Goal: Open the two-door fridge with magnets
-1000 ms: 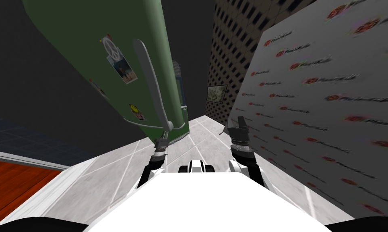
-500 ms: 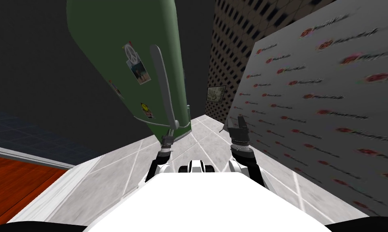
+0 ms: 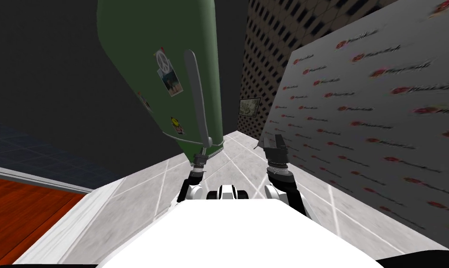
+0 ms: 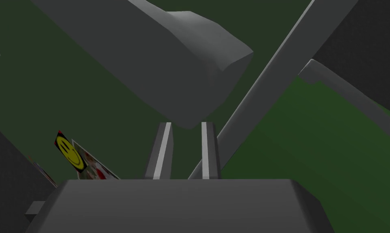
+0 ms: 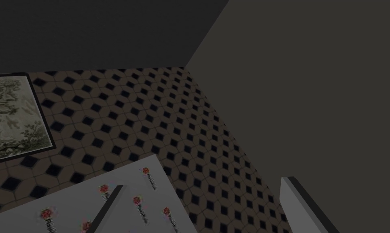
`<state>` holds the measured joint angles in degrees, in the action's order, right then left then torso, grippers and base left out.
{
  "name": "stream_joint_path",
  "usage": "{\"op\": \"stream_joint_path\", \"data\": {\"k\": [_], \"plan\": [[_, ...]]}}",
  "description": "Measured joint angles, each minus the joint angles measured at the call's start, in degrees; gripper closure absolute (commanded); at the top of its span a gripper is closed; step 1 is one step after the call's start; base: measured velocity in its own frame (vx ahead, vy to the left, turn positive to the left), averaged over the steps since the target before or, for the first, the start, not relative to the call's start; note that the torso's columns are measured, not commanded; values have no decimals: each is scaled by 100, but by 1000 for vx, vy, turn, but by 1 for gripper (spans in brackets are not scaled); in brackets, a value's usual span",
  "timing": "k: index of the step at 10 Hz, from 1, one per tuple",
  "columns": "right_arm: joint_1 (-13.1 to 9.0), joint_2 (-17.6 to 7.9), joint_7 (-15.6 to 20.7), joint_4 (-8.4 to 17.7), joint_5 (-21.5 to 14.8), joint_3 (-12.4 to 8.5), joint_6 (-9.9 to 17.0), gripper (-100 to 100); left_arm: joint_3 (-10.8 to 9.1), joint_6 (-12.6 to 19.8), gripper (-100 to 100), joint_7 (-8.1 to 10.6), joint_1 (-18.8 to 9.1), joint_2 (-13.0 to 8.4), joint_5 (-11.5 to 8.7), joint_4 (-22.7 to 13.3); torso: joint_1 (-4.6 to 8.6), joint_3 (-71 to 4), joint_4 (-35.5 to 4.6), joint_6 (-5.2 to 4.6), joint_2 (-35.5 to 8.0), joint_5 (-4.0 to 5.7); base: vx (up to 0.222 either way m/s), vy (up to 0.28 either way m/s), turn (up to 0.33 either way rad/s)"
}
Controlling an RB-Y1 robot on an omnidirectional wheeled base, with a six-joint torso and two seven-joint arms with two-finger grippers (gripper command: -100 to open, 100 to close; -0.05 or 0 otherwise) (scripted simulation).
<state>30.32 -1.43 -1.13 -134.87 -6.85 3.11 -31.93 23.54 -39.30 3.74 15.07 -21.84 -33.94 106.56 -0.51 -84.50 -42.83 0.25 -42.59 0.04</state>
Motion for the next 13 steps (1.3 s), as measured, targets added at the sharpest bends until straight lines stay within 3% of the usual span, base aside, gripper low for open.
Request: {"op": "stream_joint_path", "data": {"k": [4,5,7,13], "plan": [[0,1,0,0,0,1,0,0,355,17,100,-385,-391,-90,-317,-121,24,0,-4,1,-2,5,-168,159,-45],[1,0,0,0,0,0,0,0,512,15,-100,-542,-545,-72,-458,-207,32,8,0,-17,-8,5,-65,86,64],[3,3,0,-1,0,2,-1,0,420,265,-100,-615,-572,-141,-608,45,112,-24,55,-25,56,15,14,-57,102],[3,2,0,-1,0,2,-1,0,218,1064,-100,-800,-604,-253,-972,645,49,20,-2,-18,-26,5,7,-38,65]]}}
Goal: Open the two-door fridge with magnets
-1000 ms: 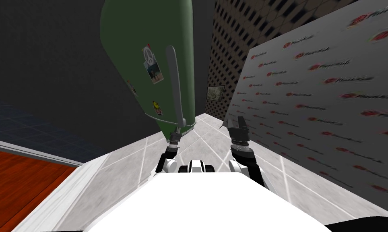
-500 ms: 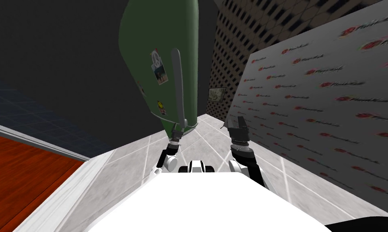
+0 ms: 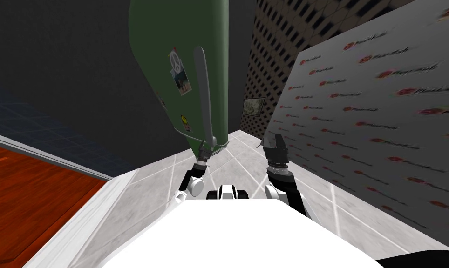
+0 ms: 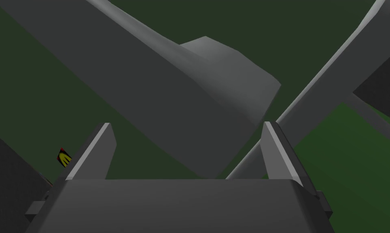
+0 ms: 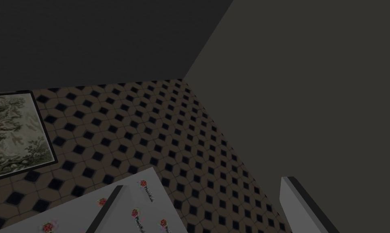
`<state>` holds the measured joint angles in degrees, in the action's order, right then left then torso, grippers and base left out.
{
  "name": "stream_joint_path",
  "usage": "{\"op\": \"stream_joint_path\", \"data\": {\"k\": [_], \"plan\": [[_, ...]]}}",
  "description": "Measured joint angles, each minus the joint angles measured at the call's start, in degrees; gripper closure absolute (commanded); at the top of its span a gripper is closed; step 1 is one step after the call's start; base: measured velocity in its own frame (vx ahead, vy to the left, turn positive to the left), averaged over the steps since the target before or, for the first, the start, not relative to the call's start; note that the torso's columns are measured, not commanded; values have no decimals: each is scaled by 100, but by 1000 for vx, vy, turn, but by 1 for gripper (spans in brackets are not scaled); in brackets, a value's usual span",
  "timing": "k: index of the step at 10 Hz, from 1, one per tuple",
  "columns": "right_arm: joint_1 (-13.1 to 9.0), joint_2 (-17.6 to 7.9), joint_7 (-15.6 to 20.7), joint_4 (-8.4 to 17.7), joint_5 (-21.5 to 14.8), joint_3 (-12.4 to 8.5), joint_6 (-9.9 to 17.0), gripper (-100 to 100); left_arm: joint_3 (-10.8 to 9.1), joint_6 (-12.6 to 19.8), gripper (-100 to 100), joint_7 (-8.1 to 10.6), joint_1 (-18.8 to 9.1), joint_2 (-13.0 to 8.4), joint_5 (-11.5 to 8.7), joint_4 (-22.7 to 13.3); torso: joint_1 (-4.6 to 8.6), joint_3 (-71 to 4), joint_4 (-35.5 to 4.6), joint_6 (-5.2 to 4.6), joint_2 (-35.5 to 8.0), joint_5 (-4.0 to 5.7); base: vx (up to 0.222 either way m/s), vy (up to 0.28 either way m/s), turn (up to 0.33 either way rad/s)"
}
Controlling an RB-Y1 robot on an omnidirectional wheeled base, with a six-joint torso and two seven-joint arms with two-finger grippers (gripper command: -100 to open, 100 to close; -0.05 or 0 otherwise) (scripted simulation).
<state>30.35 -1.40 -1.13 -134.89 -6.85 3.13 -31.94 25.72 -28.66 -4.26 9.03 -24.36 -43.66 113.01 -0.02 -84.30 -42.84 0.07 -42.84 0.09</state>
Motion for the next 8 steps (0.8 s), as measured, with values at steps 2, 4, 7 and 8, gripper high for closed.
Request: {"op": "stream_joint_path", "data": {"k": [2,4,7,8], "plan": [[0,0,0,0,0,0,0,0,-56,207,-100,-37,-19,-50,-94,116,2,6,-16,1,-13,3,4,-11,7],[0,0,0,0,0,0,0,0,-59,234,0,-36,5,-64,-101,82,10,-3,22,-10,12,-2,3,1,3],[0,0,0,0,0,0,0,0,-65,249,0,-41,27,-72,-105,49,15,-21,45,-12,44,-3,0,0,0],[0,0,0,0,0,0,0,0,-67,251,0,-42,30,-74,-105,44,13,-23,49,-11,47,-5,0,0,0]]}}
